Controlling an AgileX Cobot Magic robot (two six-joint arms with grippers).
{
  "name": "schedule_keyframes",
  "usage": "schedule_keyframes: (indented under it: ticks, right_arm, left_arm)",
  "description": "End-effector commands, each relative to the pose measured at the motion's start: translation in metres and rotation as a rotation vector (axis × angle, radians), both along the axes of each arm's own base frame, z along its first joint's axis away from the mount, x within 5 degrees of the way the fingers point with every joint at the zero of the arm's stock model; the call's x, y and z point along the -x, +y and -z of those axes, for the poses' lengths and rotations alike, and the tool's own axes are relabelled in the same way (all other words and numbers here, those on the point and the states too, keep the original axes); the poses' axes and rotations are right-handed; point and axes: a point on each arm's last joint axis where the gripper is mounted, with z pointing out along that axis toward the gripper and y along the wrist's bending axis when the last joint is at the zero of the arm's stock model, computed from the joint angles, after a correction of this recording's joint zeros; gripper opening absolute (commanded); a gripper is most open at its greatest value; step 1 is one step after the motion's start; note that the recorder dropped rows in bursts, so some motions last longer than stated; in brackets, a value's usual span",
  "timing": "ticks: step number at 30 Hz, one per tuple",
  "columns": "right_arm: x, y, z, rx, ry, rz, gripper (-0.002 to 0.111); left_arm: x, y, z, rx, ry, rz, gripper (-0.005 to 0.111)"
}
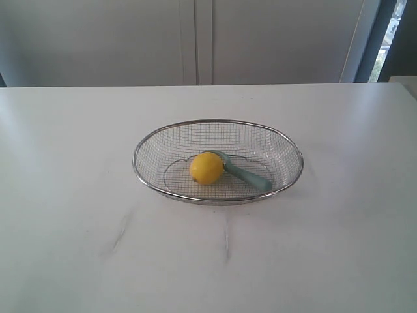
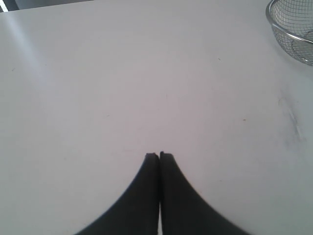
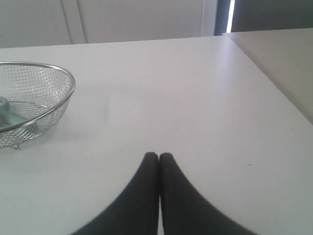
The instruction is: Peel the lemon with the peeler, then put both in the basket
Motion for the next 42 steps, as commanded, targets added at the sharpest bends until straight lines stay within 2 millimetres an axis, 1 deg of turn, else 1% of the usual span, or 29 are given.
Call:
schedule_keyframes:
  ticks: [1, 7, 20, 24, 42]
  right_arm:
    - [0.0001, 0.0033, 0.0021, 0.046, 0.003, -0.068, 0.0]
    - [0.0003, 0.0071, 0.0021, 0.058, 0.001, -0.142, 0.0]
    - [0.0001, 0.007, 0.0014, 0.058, -0.006, -0.14, 0.0]
    - [0.0004, 0.0094, 0.0016, 0.056, -0.006, -0.184, 0.0]
    - [0.0004, 0.0094, 0.0016, 0.056, -0.006, -0.184, 0.0]
  left_arm:
    - [0.0002, -0.0007, 0.0018, 0.013, 0.001, 0.006, 0.0]
    - [0.0002, -0.0007, 0.0018, 0.011, 0.001, 0.006, 0.0]
    - [0.0002, -0.0007, 0.0018, 0.011, 0.001, 0.006, 0.0]
    - [0.0002, -0.0007, 0.0018, 0.011, 0.001, 0.006, 0.0]
    - [0.0002, -0.0007, 0.0018, 0.011, 0.001, 0.006, 0.0]
